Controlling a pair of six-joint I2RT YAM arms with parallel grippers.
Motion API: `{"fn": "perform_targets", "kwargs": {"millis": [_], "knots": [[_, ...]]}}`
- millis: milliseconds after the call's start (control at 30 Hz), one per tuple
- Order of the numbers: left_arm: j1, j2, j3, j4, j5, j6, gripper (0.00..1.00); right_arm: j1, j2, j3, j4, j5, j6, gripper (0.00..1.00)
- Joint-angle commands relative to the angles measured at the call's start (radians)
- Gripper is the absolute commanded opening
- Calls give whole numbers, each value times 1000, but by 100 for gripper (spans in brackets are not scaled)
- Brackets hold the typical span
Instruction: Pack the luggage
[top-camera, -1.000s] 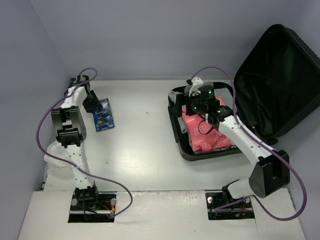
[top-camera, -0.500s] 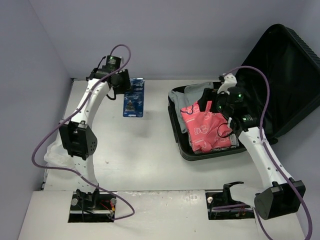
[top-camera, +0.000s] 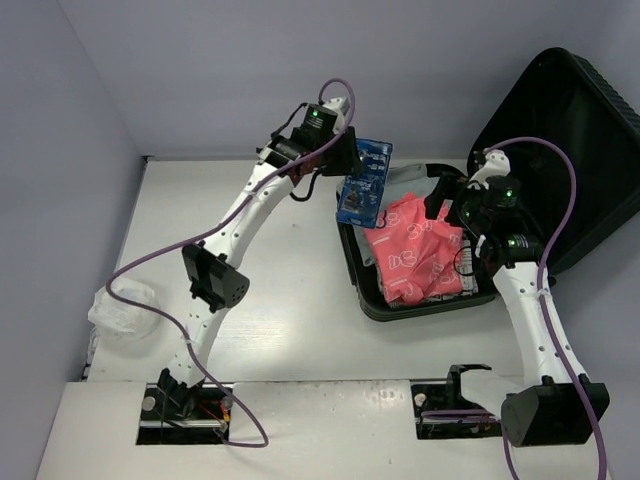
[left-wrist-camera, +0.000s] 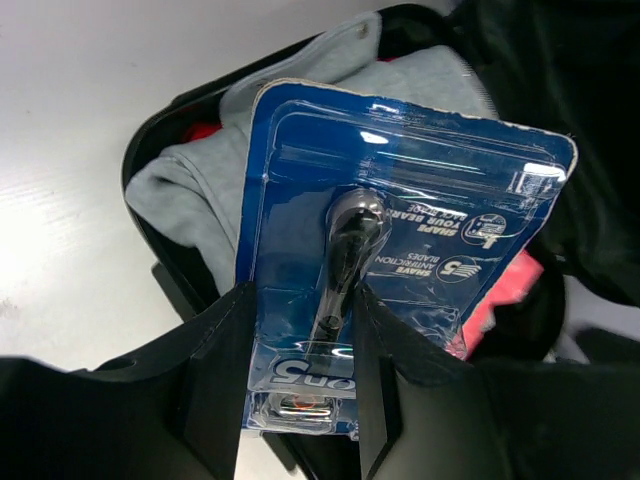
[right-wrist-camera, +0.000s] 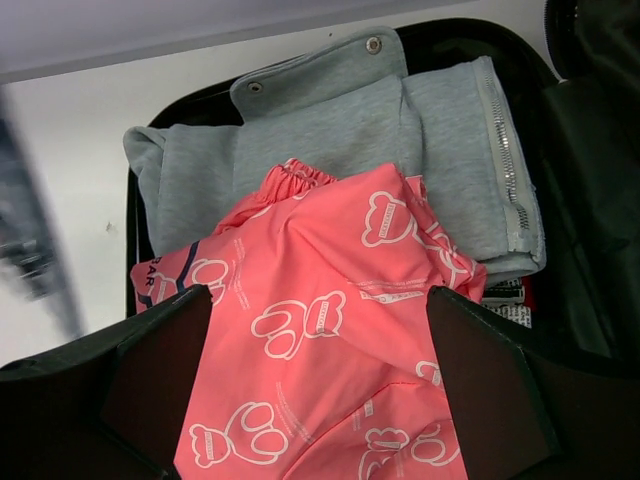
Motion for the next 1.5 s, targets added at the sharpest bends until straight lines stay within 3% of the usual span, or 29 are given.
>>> {"fn": "perform_targets", "kwargs": {"millis": [0,200,467,500,700,867,1033,1267,1467], "knots": [[17,38,43,129,22,38,0,-1,-40,-3,35,-31,10,85],[-70,95,20,233,48,212,1,-2,-46,-17,30,-38,0,85],[-144,62,-95,354,65,281,27,-2,-25,-13,30,-108,-3,85],[-146,48,-121,366,59,283,34,-2,-22,-10,30,-119,0,85],[-150,37,-138,400,45,267,53,-1,4,10,35,-146,14,85],[-147,-30,-214,428,-52,249,69,18,44,43,38,-182,11,78],[-115,-149,-293,457,-152,206,73,77,75,73,41,-168,-22,70],[8,-293,-392,365,-192,77,73,254,185,150,26,-43,-154,77],[113,-500,-681,327,-156,57,73,314,262,167,9,73,-228,79]]}}
